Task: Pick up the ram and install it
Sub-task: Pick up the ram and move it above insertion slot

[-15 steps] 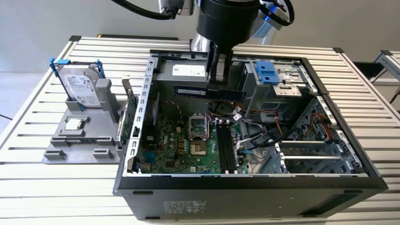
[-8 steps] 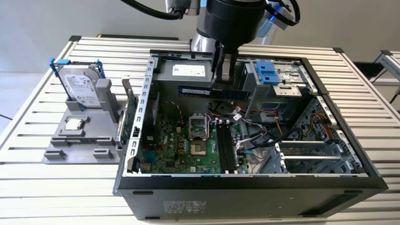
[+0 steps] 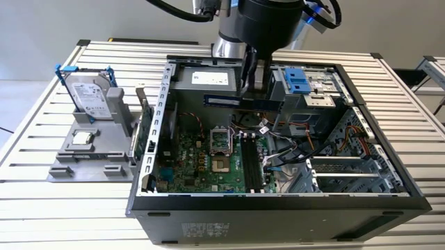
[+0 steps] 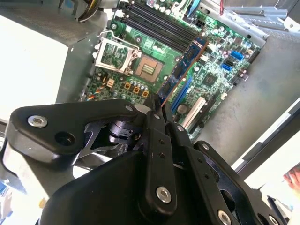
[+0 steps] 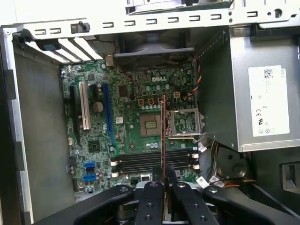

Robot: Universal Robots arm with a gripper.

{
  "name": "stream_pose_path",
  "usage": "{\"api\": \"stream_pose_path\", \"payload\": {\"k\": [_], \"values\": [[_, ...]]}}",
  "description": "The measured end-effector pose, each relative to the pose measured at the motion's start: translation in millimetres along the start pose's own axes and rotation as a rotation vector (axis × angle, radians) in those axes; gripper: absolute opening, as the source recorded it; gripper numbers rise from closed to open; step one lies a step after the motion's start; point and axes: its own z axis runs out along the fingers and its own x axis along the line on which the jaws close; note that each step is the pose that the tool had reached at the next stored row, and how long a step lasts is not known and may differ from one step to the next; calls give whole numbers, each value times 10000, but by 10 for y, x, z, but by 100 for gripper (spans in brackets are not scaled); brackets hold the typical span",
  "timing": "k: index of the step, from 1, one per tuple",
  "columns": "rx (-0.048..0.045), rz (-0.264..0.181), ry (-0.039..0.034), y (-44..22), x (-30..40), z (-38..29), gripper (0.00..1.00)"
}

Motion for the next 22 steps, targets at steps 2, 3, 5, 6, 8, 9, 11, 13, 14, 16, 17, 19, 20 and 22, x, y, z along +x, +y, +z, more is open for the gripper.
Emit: {"api": "stream_pose_path", "payload": {"k": [2, 3, 5, 6, 8, 9, 11, 13, 14, 16, 17, 19, 20, 22], "values": [[0, 0, 0, -23, -6, -1, 0], [0, 0, 0, -34, -8, -1, 0], [0, 0, 0, -56, -14, -1, 0], [0, 0, 1, -68, -16, -2, 0], [0, 0, 0, -91, -21, -2, 0], [0, -1, 0, -102, -24, -2, 0], [0, 0, 1, -125, -30, -3, 0], [0, -1, 0, -149, -35, -3, 0], [0, 0, 0, -160, -37, -4, 0], [0, 0, 0, -184, -42, -4, 0], [0, 0, 0, -198, -45, -4, 0], [0, 0, 1, -223, -50, -5, 0], [0, 0, 1, -235, -52, -6, 0], [0, 0, 0, -260, -56, -6, 0]]}}
